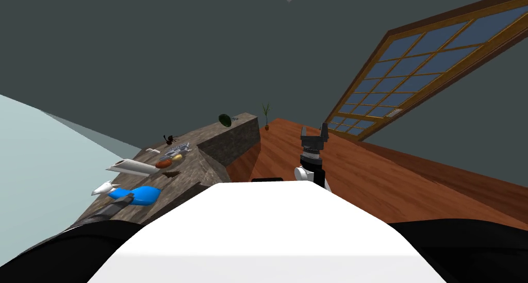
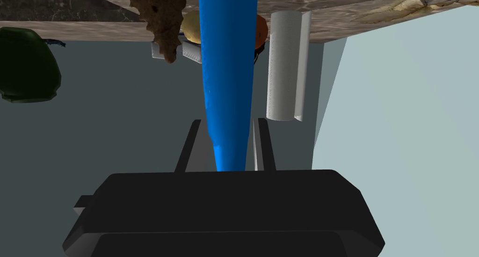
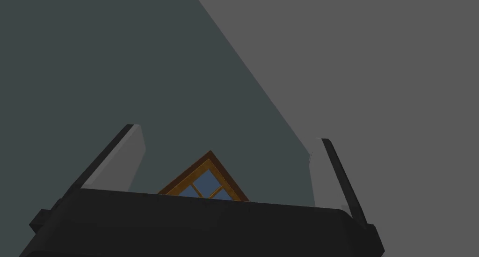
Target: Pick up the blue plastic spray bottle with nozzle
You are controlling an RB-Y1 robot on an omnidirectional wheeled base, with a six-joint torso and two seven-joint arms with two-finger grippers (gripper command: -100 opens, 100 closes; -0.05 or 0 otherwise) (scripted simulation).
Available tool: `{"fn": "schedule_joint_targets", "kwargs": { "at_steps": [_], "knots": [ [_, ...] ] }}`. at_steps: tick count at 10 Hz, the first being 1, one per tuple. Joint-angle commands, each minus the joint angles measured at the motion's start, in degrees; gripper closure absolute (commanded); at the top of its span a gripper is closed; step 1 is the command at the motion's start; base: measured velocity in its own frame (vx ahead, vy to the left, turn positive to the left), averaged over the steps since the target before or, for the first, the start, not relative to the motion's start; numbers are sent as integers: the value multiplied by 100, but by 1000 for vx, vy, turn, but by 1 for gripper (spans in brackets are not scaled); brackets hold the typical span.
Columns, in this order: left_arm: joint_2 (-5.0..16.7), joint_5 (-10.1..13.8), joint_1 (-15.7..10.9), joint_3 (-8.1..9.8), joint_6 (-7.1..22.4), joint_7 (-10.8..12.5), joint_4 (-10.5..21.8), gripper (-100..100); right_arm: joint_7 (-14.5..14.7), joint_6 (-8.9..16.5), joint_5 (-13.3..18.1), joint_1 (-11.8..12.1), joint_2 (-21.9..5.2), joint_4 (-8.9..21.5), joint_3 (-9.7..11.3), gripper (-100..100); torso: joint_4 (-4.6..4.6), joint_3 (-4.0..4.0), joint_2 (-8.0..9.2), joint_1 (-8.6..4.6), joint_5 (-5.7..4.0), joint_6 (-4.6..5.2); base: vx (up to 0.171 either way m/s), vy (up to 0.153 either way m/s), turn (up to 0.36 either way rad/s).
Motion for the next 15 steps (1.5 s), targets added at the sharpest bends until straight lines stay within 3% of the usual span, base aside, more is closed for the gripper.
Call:
{"fn": "schedule_joint_targets", "kwargs": {
  "at_steps": [1, 2, 3, 6, 7, 9, 11, 12, 15],
  "knots": [
    [-13, -95, -12, -14, 53, 39, -233, 100, 0, 0, 0, 0, 0, 0, 0, 0, 0, 0, 0, 0, 0, 0, 45, 26, 159],
    [1, -277, -38, -33, 183, 125, -422, 100, 0, 0, 0, -1, 0, 0, 1, 0, 0, -2, -3, 2, 8, 17, 41, 34, 229],
    [1, -277, -38, -33, 183, 125, -539, 100, 0, 0, 0, 0, 0, 0, 0, 0, -1, -2, -3, 6, 10, 9, 31, 23, 141],
    [28, -640, -91, -72, 443, 298, -1098, 100, 0, 0, 0, -1, 0, 0, 1, 0, -1, -6, -9, 7, 17, 26, 45, 27, 220],
    [28, -640, -91, -72, 443, 298, -1149, 100, 0, 0, 0, 0, 0, 0, 0, 0, -2, -7, -12, 10, 15, 18, 45, 18, 133],
    [56, -1004, -144, -111, 703, 470, -1636, 100, 0, 0, 0, -1, 0, 0, 0, 0, -2, -8, -14, 7, 15, 22, 68, 32, 333],
    [56, -1004, -144, -111, 703, 470, -1759, 100, 0, 0, 0, -2, 0, 0, 1, 0, -3, -11, -19, 10, 17, 33, 41, 14, 64],
    [69, -1186, -171, -130, 833, 557, -1944, 100, 0, 0, 0, -2, 0, 0, 1, 0, 0, -7, -11, 4, 17, 40, 26, 13, 173],
    [83, -1367, -197, -149, 963, 643, -2370, 100, 0, 0, 0, -1, 0, 0, 0, 0, 1, -2, -5, 1, 10, 22, 33, 19, 190]
  ]
}}
